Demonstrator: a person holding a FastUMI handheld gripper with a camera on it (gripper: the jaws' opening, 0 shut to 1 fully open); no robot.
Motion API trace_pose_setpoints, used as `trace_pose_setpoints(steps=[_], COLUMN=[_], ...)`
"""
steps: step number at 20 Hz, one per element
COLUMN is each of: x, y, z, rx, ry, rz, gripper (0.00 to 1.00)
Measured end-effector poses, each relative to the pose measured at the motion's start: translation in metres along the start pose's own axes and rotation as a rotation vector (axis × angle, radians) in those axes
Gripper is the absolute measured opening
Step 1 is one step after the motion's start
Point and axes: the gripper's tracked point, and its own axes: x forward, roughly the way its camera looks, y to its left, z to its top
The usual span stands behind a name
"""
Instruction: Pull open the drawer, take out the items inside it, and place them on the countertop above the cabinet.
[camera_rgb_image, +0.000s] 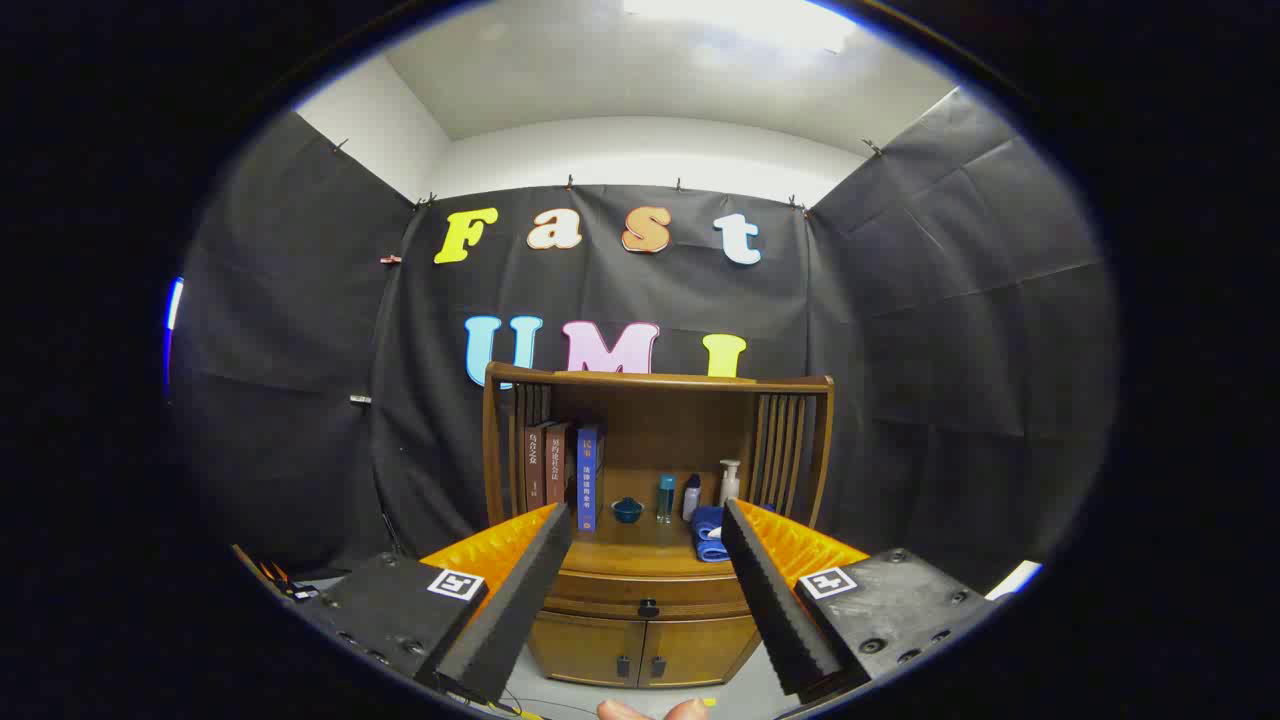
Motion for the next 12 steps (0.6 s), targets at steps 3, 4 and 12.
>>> trace_pose_setpoints(steps=[3,4,12], x=[-0.0006,-0.0006,0.0008], y=[-0.0019,-0.0018,-0.0009], z=[0.0019,0.0020,0.0043], rx=[0.004,0.006,0.006], ry=[-0.001,-0.001,-0.005], rz=[-0.006,-0.008,-0.007], gripper=[0.99,0.99,0.99])
